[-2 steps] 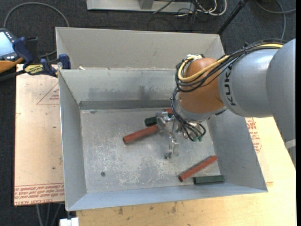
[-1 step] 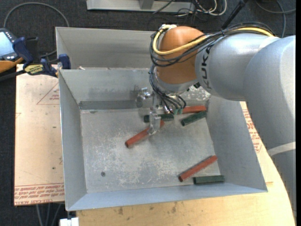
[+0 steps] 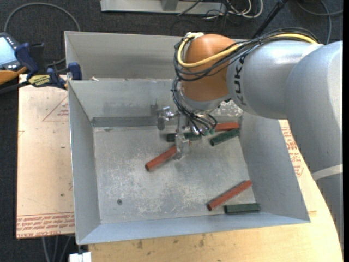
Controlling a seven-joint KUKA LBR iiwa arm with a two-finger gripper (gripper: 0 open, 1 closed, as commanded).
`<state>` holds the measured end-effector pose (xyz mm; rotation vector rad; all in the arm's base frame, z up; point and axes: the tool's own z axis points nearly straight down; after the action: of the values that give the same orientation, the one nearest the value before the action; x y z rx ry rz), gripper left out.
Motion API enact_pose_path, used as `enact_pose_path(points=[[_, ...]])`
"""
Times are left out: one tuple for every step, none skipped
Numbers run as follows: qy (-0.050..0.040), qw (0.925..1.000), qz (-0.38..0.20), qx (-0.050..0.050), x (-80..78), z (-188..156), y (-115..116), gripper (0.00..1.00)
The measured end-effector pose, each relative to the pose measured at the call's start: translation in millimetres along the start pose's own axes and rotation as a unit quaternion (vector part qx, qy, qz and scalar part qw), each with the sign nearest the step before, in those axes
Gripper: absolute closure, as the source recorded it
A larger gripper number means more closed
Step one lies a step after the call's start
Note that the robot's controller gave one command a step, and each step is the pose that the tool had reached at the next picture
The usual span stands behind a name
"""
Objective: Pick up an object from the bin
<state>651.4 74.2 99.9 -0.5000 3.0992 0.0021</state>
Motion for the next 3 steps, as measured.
enact_pose_path(points=[[0.0009, 0.9993, -0.036, 0.0, 1.3, 30.8, -2.5, 0.0], [0.0, 0.9994, -0.035, 0.0, 0.5, 30.2, -2.1, 0.0], [-0.0013, 0.9994, -0.035, 0.0, -0.3, 28.6, -2.4, 1.0]])
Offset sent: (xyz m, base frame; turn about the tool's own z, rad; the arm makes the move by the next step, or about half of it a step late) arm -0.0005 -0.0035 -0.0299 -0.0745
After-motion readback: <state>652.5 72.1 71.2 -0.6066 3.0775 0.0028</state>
